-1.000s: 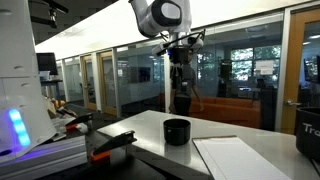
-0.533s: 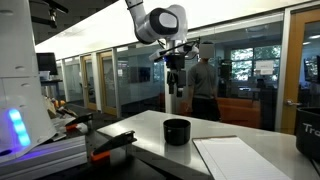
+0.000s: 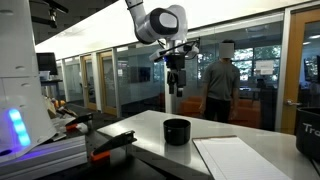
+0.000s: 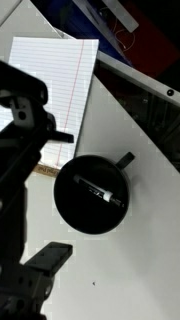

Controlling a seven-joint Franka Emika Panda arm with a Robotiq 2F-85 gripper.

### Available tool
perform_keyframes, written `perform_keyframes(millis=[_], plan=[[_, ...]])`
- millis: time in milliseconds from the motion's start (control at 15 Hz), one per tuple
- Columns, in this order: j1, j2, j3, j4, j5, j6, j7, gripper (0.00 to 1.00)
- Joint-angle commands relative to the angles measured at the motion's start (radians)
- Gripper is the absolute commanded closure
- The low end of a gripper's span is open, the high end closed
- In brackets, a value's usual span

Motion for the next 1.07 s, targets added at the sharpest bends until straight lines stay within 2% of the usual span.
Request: perform_keyframes(millis=[0,667,1000], plan=[[-0.003,0.012,0.002,0.006,0.002,-0.005,-0.006,0.0],[0.01,0.16,0.012,0.021,0.003,0.033,-0.019,0.0],[0.007,0.282,0.015,0.084,0.005,0.053,-0.039,0.0]])
